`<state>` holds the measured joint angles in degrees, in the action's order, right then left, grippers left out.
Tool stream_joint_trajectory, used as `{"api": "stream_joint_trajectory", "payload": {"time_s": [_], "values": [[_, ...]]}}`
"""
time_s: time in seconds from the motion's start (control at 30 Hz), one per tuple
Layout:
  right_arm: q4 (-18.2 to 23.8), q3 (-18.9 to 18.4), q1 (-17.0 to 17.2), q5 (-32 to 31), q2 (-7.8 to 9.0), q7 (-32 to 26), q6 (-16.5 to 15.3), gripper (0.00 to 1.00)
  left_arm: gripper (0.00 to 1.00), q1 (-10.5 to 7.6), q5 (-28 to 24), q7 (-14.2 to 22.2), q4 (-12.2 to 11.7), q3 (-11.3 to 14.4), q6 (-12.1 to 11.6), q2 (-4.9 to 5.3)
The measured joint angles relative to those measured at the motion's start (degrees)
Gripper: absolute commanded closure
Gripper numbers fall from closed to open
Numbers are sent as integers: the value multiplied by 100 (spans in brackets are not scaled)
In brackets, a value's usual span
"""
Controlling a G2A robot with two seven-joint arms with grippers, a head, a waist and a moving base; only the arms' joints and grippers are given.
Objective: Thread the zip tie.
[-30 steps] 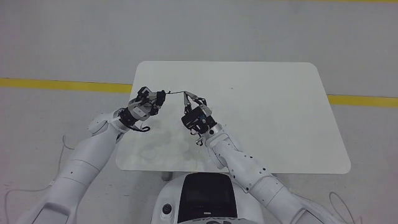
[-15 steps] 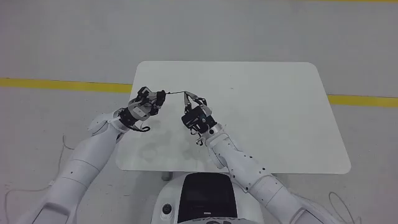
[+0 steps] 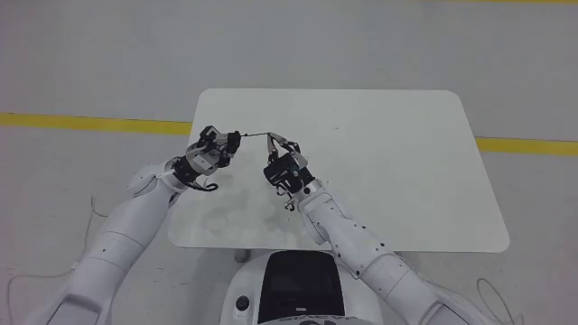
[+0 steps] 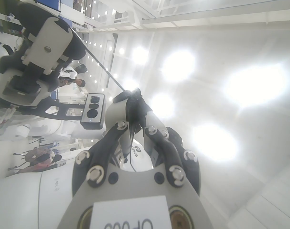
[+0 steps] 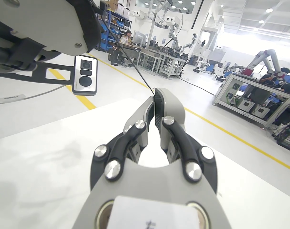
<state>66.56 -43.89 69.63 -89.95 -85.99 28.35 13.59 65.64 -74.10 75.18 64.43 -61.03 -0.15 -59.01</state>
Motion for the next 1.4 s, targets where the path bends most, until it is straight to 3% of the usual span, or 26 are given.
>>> {"api": "stream_joint_trajectory", "payload": {"time_s": [0.4, 1.4], "values": [[-66, -122, 25, 147, -49, 115, -248, 100, 100, 0, 0, 0, 0, 0, 0, 0], [-120, -361, 128, 167, -135, 185, -426, 100, 100, 0, 0, 0, 0, 0, 0, 0]]}}
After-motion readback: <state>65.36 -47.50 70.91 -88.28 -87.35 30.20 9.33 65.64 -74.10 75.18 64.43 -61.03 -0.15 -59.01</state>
